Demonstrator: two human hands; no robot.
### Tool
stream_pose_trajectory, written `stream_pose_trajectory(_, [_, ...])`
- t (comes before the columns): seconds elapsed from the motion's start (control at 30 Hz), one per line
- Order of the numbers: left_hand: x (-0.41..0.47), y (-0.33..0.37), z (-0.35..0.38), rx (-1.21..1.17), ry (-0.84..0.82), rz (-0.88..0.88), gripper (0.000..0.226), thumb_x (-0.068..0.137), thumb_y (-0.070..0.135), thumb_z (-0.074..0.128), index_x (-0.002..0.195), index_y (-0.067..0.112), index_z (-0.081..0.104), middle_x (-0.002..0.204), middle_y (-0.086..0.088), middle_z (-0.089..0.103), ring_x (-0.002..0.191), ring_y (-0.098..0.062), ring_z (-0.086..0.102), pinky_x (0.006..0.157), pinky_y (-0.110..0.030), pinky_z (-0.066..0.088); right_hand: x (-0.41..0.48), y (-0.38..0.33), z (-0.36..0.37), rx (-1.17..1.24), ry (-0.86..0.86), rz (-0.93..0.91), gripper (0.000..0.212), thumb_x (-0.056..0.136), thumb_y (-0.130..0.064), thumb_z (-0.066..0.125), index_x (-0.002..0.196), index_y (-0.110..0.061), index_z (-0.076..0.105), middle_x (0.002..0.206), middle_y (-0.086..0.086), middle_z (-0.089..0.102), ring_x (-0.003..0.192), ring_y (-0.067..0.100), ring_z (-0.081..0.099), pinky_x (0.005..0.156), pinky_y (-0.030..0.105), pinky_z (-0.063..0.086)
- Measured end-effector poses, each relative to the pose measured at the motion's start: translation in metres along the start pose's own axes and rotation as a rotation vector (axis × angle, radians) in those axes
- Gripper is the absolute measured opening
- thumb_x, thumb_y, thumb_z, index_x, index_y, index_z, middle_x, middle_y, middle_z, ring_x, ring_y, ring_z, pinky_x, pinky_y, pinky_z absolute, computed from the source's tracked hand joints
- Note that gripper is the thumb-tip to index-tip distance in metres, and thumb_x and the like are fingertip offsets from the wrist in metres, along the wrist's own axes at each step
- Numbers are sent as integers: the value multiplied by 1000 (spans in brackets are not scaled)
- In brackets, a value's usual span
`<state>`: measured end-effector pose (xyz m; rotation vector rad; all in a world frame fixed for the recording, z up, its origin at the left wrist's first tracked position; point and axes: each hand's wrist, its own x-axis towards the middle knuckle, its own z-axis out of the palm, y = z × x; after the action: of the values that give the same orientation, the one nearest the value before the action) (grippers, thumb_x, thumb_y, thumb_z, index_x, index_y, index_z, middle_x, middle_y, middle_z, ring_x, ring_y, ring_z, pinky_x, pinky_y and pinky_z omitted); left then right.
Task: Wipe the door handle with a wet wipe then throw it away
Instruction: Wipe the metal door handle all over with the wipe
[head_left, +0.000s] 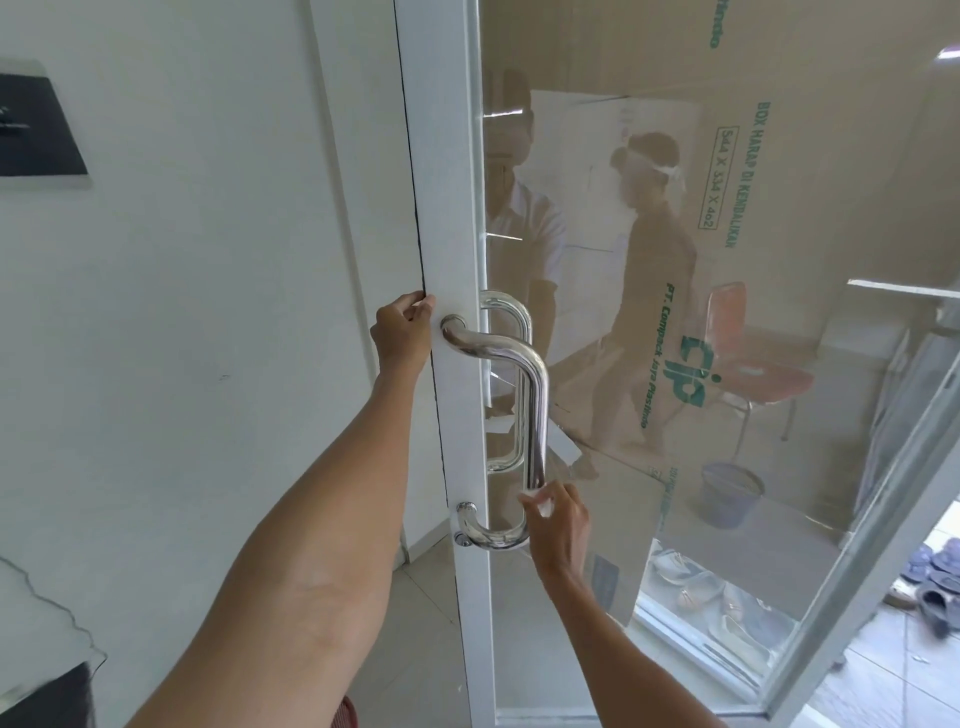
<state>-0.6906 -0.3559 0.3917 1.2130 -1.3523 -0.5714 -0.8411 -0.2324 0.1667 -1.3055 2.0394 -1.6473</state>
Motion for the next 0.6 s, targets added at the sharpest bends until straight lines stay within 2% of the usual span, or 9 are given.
stream_pose_trajectory(0.07, [1, -1, 0, -9, 0, 6, 34, 93, 31, 55, 119, 14, 67, 111, -5, 72, 105, -16, 63, 82, -13, 36, 2, -3, -2, -5, -9, 12, 24, 77, -23, 78, 67, -17, 57, 77, -2, 59, 69, 21, 58, 60, 26, 35])
stream_pose_trajectory(0.17, [1, -2, 1, -22, 8, 8, 33, 92, 32, 55, 118, 14, 67, 110, -4, 72, 97, -11, 61, 83, -14, 36, 18, -30, -7, 8, 65, -105, 24, 76, -27, 79, 68, -17, 59, 83, -4, 62, 73, 12, 56, 62, 24, 36])
stream_pose_trajectory(0.27, [0, -2, 3, -29, 13, 12, 33, 93, 31, 55, 117, 13, 67, 110, -4, 72, 98, -12, 61, 82, -14, 36, 39, -61, -12, 65, 202, -246, 22, 76, -26, 79, 72, -18, 60, 91, -8, 61, 81, -6, 48, 65, 11, 35])
stream_pose_trajectory(0.37, [2, -3, 3, -31, 9, 15, 33, 93, 31, 55, 117, 12, 67, 112, -4, 71, 104, -16, 62, 81, -9, 35, 48, -70, -12, 80, 253, -317, 23, 76, -27, 79, 73, -14, 60, 87, -10, 56, 77, -4, 44, 66, 1, 33])
stream_pose_trajectory(0.47, [3, -4, 4, -37, 6, 18, 34, 93, 31, 55, 118, 12, 67, 113, -4, 71, 101, -12, 61, 84, -14, 36, 36, -53, -5, 70, 243, -282, 23, 76, -25, 80, 72, -13, 60, 84, -6, 58, 74, 1, 47, 63, 10, 33])
stream_pose_trajectory(0.6, [4, -5, 6, -30, 11, 18, 34, 93, 31, 55, 118, 11, 67, 113, -5, 71, 103, -15, 61, 84, -15, 36, 11, -8, 12, 13, 106, -105, 25, 77, -21, 79, 71, -13, 56, 80, 0, 57, 70, 16, 52, 61, 26, 39])
